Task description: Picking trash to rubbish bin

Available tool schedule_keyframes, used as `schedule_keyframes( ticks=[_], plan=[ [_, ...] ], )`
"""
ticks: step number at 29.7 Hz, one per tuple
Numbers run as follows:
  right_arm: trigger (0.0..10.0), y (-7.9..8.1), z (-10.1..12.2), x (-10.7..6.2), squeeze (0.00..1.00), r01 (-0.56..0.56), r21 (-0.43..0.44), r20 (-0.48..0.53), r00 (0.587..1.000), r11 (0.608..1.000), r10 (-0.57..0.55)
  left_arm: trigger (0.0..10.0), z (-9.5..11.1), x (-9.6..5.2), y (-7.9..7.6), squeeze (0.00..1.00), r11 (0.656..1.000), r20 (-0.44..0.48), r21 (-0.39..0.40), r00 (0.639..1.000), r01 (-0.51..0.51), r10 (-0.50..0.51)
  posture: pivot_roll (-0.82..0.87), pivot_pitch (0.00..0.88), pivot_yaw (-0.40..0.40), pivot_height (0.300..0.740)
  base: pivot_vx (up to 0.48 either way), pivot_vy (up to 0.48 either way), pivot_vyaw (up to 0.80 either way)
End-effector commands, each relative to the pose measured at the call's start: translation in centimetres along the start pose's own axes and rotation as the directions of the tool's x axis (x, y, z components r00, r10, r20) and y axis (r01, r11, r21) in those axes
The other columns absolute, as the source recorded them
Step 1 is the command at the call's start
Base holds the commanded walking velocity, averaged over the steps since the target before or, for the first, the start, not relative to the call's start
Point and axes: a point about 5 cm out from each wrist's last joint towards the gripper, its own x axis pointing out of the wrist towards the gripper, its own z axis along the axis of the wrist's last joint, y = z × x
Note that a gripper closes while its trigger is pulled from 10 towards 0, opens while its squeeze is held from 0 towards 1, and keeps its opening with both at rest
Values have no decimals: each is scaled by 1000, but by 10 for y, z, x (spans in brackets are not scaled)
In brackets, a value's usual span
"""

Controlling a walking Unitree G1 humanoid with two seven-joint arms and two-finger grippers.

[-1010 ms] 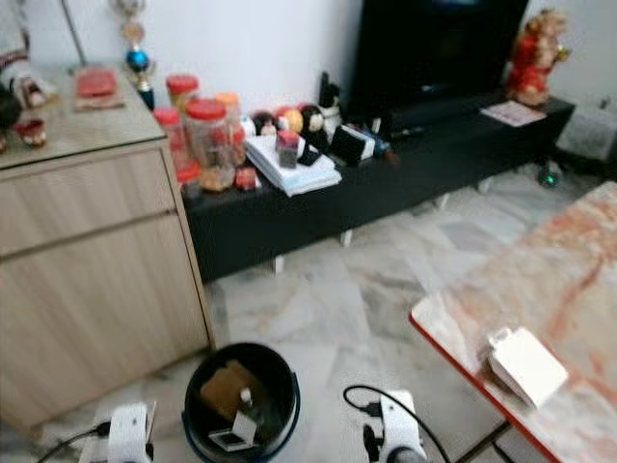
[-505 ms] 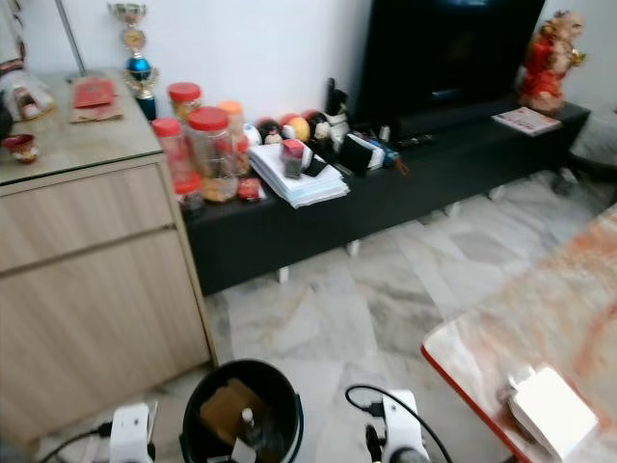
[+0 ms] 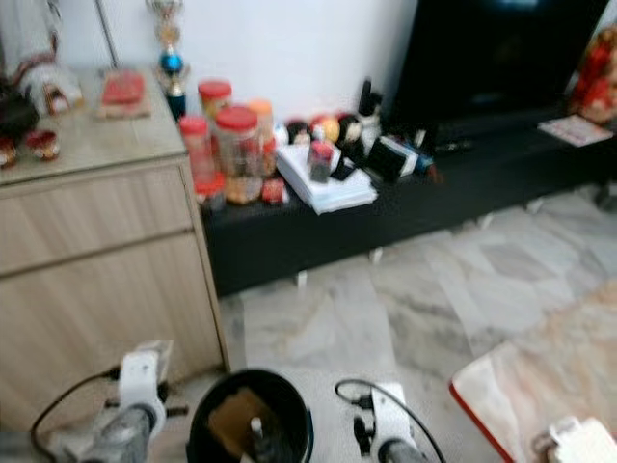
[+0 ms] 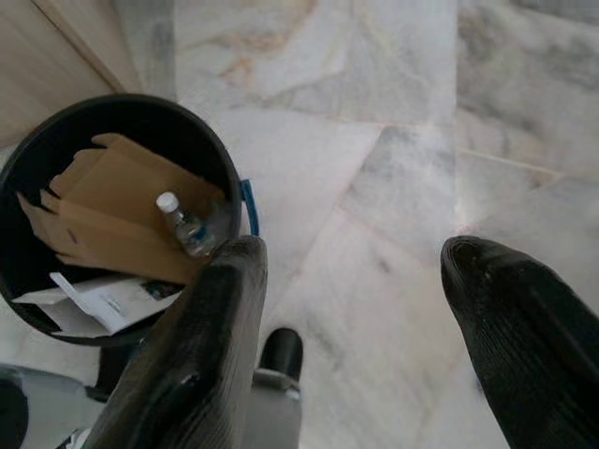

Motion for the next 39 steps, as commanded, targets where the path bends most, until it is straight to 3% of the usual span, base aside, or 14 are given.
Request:
schedule_keyframes(
  ticks=[1, 5, 6, 9, 17, 26, 27, 29, 32, 33, 39],
  plan=[
    [10000, 6, 11, 3, 0, -34, -14, 32, 999, 999, 35, 10000, 13, 4, -9, 0, 998, 43, 1, 997, 60, -60, -2, 0, -76, 740, 0, 0, 0],
    [10000, 15, 26, 6, 0, -100, -15, 62, 993, 995, 101, 10000, 36, 9, -36, 0, 981, 95, 28, 977, 190, -192, -10, 0, -75, 740, 0, 0, 0],
    [10000, 23, 35, 7, 0, -149, -31, 85, 985, 988, 151, 10000, 44, 10, -49, 0, 968, 104, 42, 962, 249, -252, -15, 0, -76, 740, 0, 0, 0],
    [10000, 31, 48, 8, 0, -209, -42, 122, 969, 977, 213, 10000, 52, 10, -64, 0, 949, 114, 44, 942, 312, -315, -21, 0, -75, 740, 0, 0, 0],
    [10000, 47, 64, 8, 0, -314, -80, 160, 933, 946, 323, 10000, 43, 4, -100, 0, 873, 58, -10, 872, 487, -486, -35, 8, -72, 740, 0, 0, 0],
    [10000, 49, 65, 8, 0, -333, -89, 165, 924, 939, 344, 10000, 25, 0, -104, 0, 852, -9, -68, 854, 519, -521, -38, 21, -72, 740, 0, 0, 0],
    [10000, 48, 64, 8, 0, -333, -90, 165, 924, 939, 344, 10000, 23, 0, -104, 204, 849, -10, -98, 853, 519, -522, -40, 29, -70, 740, 0, 0, 0],
    [10000, 48, 63, 8, 0, -332, -92, 163, 925, 939, 343, 10000, 21, -1, -104, 204, 845, -11, -140, 853, 516, -523, -40, 29, -70, 740, 0, 0, 0],
    [10000, 47, 62, 8, 0, -331, -92, 163, 925, 939, 342, 10000, 21, -1, -103, 329, 843, -14, -153, 851, 516, -524, -42, 31, -68, 740, 0, 0, 0],
    [10000, 47, 62, 8, 0, -330, -92, 163, 926, 940, 341, 10000, 20, -1, -104, 1000, 841, -15, -152, 850, 519, -527, -43, 31, -69, 740, 0, 0, 0],
    [10000, 47, 61, 8, 0, -330, -97, 162, 926, 939, 342, 10000, 21, -1, -104, 1000, 840, -13, -156, 849, 520, -528, -43, 32, -69, 740, 0, 0, 0]
  ],
)
